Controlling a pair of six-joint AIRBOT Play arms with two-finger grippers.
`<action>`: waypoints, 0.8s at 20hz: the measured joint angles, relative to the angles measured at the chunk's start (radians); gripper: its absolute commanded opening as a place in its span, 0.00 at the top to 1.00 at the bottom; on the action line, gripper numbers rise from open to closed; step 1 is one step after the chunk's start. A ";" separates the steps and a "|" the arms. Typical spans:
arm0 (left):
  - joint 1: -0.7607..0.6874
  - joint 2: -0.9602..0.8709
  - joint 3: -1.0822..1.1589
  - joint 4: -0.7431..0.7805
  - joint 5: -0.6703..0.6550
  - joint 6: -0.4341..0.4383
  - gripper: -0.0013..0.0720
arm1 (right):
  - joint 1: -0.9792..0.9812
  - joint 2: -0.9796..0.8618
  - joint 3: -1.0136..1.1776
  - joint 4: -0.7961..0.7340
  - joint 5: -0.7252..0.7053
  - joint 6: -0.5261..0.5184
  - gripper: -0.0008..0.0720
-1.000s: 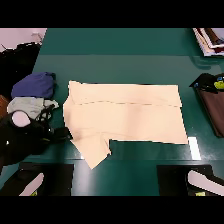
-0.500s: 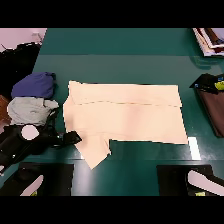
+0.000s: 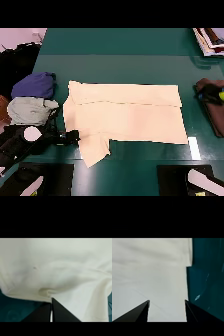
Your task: Fold the shirts.
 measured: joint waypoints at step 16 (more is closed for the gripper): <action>-0.001 0.000 0.090 -0.005 -0.011 0.077 0.95 | -0.094 0.078 -0.581 -0.101 -0.089 0.001 0.91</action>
